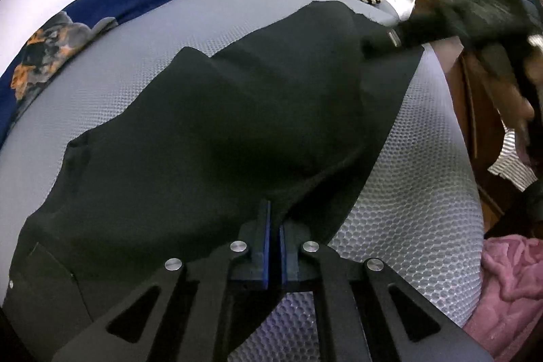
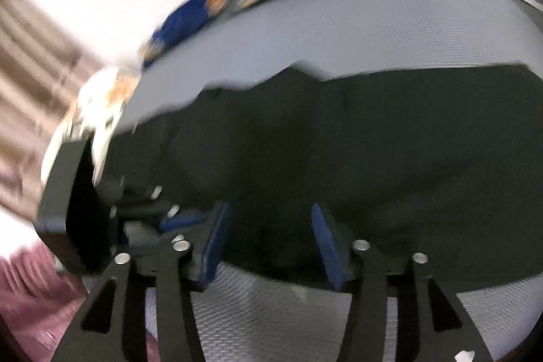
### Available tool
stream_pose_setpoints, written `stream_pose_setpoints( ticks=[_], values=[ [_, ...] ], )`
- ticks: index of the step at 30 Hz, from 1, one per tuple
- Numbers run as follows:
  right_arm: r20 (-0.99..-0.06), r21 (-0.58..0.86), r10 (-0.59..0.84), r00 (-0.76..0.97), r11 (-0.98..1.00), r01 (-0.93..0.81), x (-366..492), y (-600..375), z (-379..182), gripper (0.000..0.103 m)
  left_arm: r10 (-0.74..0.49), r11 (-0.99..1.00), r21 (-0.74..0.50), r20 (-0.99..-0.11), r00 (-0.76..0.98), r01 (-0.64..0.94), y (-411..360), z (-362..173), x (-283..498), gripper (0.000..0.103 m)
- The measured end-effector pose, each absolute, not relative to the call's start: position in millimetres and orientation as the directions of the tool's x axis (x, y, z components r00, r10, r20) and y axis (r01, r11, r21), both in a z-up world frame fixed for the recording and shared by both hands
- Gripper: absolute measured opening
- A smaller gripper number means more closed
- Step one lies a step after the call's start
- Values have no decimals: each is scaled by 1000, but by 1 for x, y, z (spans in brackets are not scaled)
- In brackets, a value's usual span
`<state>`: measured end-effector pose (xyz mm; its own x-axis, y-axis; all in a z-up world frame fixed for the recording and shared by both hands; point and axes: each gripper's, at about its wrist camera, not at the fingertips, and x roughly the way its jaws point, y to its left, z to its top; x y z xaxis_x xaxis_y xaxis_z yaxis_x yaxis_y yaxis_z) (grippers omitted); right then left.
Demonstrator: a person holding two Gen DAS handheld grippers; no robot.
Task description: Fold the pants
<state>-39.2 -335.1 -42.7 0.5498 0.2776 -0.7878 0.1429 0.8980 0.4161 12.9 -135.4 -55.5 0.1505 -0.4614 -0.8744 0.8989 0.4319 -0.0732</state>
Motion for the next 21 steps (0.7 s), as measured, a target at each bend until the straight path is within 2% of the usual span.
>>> stream_pose_setpoints(
  ticks=[4,11,12,13,14,18,21],
  values=[
    [-828,383,104,551,822,420,-48,-409,-50,51,-453,439,-67,-877,157,896,-135,-56,11,4],
    [-816,482,118,566,680,553,-43,-459,-101,50,-434,433,-41,-885,168,900,-138,-58,8,5],
    [-808,497,116,578,661,562,-39,-462,-105,43,-434,434,-42,-885,168,900,-137,-59,7,5],
    [-802,502,112,587,658,561,-36,-463,-108,28,-437,438,-47,-884,167,898,-137,-59,8,5],
    [-803,502,115,585,659,559,-31,-465,-110,21,-440,443,-53,-883,166,895,-136,-59,8,5],
    [-794,502,111,598,673,543,-17,-465,-107,11,-449,457,-66,-878,165,887,-134,-60,6,5],
    [-826,413,63,559,743,527,4,-457,-91,11,-461,471,-90,-873,158,877,-131,-61,9,5]
  ],
)
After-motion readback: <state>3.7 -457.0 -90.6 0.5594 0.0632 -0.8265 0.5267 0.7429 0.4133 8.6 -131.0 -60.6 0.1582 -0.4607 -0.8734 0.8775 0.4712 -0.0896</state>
